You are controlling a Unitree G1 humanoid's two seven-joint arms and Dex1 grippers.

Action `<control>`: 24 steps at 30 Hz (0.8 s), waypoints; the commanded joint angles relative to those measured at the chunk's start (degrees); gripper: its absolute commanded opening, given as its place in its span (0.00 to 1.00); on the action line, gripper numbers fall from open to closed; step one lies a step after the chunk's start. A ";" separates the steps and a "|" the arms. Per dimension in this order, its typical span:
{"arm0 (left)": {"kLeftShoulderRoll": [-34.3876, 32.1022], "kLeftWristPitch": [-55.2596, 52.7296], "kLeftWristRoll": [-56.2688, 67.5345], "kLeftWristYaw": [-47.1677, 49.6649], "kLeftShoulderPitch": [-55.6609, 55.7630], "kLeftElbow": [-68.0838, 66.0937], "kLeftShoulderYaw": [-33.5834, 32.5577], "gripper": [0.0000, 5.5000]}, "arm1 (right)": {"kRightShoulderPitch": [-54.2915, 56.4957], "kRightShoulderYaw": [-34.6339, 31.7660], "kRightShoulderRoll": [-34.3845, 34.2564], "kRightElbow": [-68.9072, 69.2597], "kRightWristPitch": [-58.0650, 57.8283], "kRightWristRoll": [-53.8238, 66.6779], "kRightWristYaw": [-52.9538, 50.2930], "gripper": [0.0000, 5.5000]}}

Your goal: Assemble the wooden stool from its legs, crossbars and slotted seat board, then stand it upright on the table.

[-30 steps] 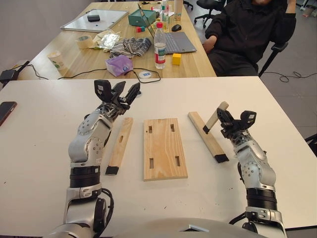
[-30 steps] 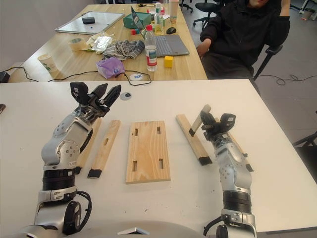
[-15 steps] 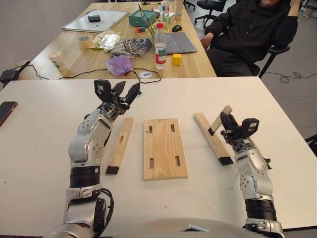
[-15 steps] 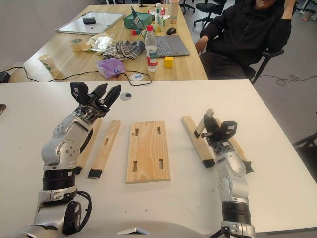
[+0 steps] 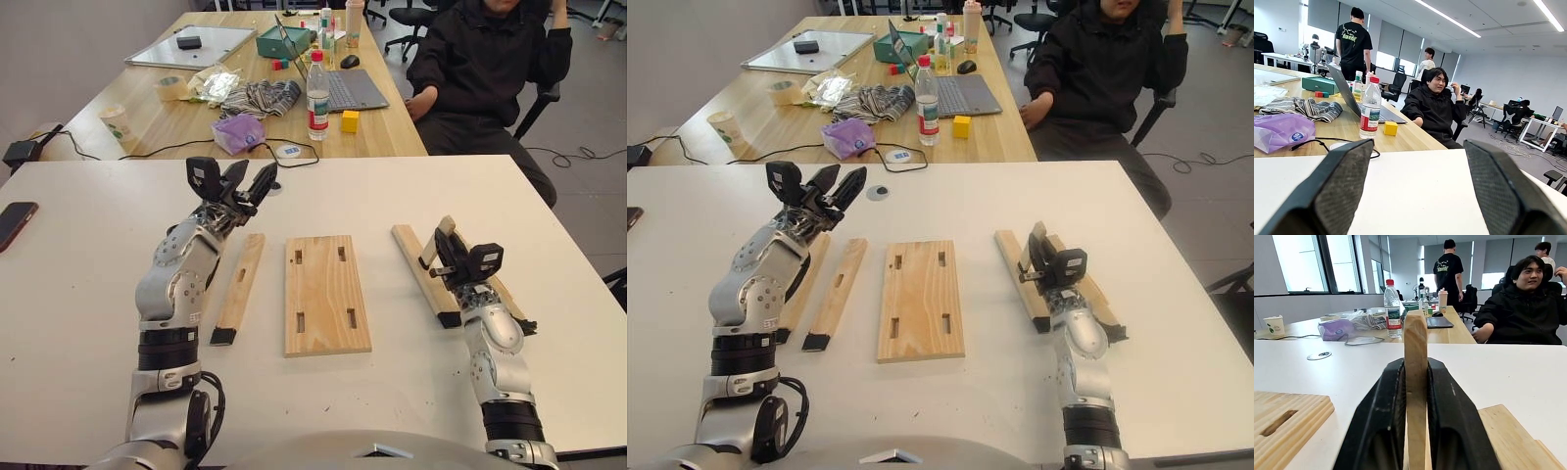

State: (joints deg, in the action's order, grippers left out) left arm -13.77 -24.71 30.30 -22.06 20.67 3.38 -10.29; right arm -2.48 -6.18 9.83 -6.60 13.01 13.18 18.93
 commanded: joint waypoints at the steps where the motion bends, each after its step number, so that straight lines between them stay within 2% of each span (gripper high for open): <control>1: -0.70 -0.53 -0.45 -0.07 1.44 -0.04 0.12 0.61 | -9.49 0.31 0.27 -8.63 -3.51 -3.10 -1.35 0.07; 18: 0.10 0.44 -0.88 0.51 0.55 0.01 0.09 0.61 | -3.12 1.06 3.21 -23.24 -2.21 -3.77 1.96 0.07; 19: 0.17 0.56 -0.92 0.58 0.43 0.02 0.05 0.61 | -3.00 1.05 3.39 -23.70 -1.90 -3.79 2.03 0.14; 24: 0.57 1.07 -1.01 1.09 -0.09 0.22 -0.22 0.61 | -2.30 1.20 4.29 -24.28 0.15 -4.56 2.40 0.29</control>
State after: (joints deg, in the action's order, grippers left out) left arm -13.15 -23.94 30.04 -21.56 20.62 3.27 -10.38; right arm 0.84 -5.69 13.39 -23.68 18.32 11.31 21.27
